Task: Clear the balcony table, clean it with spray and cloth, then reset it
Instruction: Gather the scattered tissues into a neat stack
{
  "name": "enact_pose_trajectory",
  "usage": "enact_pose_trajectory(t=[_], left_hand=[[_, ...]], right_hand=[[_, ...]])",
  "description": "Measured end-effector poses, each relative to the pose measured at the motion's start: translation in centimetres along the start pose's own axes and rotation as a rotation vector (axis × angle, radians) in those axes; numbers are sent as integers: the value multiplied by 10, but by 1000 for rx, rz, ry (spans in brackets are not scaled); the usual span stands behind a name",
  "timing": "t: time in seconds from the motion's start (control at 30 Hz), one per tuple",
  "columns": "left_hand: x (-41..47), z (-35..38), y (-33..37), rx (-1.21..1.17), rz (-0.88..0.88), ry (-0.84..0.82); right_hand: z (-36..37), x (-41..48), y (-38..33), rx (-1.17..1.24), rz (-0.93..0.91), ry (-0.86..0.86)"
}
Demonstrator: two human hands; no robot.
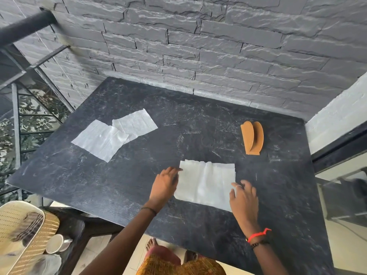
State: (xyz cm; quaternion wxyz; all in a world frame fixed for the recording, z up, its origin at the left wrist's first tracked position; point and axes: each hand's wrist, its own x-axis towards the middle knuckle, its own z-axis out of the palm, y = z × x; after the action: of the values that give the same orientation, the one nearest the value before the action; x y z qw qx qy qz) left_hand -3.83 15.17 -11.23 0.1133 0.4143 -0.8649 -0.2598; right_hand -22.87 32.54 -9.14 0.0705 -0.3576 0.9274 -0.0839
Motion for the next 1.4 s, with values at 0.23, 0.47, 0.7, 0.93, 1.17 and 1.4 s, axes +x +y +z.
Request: enact_pose_trajectory(t=[0.23,0.47,0.7,0.93,1.17,1.4], left_hand=[[14,21,-5,456,152,-314],[9,18,-22,498,153,-317],[31,-23,-38,308,65,-106],[61,-112,-151,264,-183,87],[90,-176,-252,215,-386,219],[132,-192,-292,195,-454,169]], right_hand=[[33,18,-12,-132,-234,-301],[38,18,-21,-250,-143,-277],[17,45,-91,65,-171,-52],[28,86,-230,436,-225,-174],[64,120,-355,441,-307,-321],[97,133,-418,306,-357,-351]])
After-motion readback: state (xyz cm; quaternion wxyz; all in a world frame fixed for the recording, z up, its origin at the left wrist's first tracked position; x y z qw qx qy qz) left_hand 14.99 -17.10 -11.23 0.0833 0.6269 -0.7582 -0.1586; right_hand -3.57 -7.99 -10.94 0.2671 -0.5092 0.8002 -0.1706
